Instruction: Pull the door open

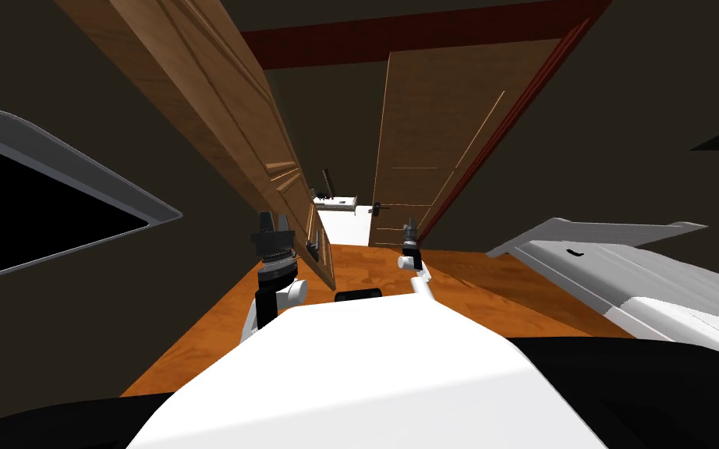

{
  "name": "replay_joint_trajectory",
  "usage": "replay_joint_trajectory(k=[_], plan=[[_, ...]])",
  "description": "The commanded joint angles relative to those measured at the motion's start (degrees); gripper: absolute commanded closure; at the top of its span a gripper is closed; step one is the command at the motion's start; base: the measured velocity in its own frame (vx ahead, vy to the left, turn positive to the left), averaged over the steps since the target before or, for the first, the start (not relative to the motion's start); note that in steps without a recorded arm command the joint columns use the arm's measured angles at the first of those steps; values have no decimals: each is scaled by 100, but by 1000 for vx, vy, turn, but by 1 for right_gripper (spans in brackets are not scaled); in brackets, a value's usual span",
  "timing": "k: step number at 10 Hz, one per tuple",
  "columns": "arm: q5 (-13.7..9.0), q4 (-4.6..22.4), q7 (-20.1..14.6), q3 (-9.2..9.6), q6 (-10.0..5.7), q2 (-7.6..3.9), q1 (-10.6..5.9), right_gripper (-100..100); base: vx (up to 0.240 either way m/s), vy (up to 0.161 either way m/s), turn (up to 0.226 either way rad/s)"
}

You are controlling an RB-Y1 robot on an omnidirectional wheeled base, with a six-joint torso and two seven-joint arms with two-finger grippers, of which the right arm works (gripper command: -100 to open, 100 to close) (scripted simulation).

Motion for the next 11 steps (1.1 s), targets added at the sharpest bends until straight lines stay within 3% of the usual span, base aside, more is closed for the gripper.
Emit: replay_joint_trajectory(k=[1,2,3,4,5,6,7,8,9,10,11], plan=[[-80,286,104,-84,-1,-16,-174,-100,41,-46,168],[-156,472,180,-163,-15,-49,-344,-100,63,-60,235],[-156,638,180,-163,-15,-49,-344,-100,53,-52,48],[-156,639,180,-163,-15,-49,-344,-100,21,-24,-40],[-231,864,256,-243,-28,-79,-513,-100,26,-29,129],[-231,938,256,-243,-28,-79,-513,-100,25,-34,82],[-306,1199,332,-322,-42,-109,-683,-100,34,-44,137],[-306,1237,332,-322,-42,-109,-683,-100,33,-45,71],[-381,1447,409,-401,-55,-139,-853,-100,39,-55,126],[-381,1536,409,-401,-55,-139,-853,-100,31,-45,74],[-454,1759,483,-478,-69,-167,-1018,-100,34,-39,97]])
